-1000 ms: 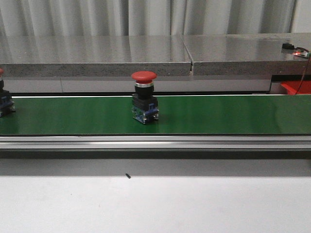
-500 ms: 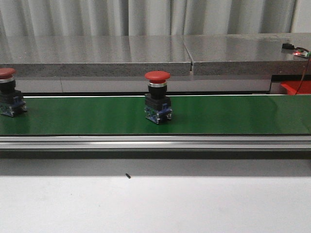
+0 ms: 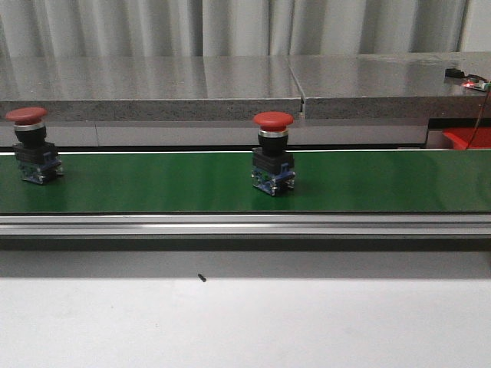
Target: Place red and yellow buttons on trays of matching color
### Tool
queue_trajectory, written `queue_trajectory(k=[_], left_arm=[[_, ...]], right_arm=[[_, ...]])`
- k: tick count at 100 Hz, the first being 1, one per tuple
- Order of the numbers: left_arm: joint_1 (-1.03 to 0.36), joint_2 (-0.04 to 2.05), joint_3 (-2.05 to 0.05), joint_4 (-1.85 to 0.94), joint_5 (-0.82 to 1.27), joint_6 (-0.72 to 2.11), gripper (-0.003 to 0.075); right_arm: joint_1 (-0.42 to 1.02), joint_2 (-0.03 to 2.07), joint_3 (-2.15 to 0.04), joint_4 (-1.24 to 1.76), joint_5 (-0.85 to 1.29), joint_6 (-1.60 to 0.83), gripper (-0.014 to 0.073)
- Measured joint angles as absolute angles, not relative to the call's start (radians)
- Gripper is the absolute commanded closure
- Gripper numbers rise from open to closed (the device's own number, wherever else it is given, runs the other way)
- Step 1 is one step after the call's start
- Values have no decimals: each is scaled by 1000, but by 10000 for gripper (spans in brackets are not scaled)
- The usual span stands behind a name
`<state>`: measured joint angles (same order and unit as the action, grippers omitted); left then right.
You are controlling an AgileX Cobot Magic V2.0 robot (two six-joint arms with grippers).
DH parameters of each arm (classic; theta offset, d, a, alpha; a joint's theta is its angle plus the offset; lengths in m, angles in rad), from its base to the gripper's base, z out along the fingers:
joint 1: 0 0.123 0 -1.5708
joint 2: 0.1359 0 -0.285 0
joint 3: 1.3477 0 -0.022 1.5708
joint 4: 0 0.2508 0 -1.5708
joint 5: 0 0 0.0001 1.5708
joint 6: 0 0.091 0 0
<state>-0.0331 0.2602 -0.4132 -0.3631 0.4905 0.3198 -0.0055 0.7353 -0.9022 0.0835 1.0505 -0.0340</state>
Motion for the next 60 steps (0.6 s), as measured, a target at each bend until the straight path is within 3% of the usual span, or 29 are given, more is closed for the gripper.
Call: queue_trajectory(k=[34, 43, 60], left_arm=[[-33, 260, -413, -363, 491, 320, 741], [-33, 260, -413, -363, 491, 320, 741], [-33, 260, -413, -363, 491, 320, 741]], right_arm=[[-5, 899, -904, 84, 1025, -34, 628], [-5, 911, -904, 92, 1016, -34, 504], [-5, 913, -904, 123, 997, -34, 102]])
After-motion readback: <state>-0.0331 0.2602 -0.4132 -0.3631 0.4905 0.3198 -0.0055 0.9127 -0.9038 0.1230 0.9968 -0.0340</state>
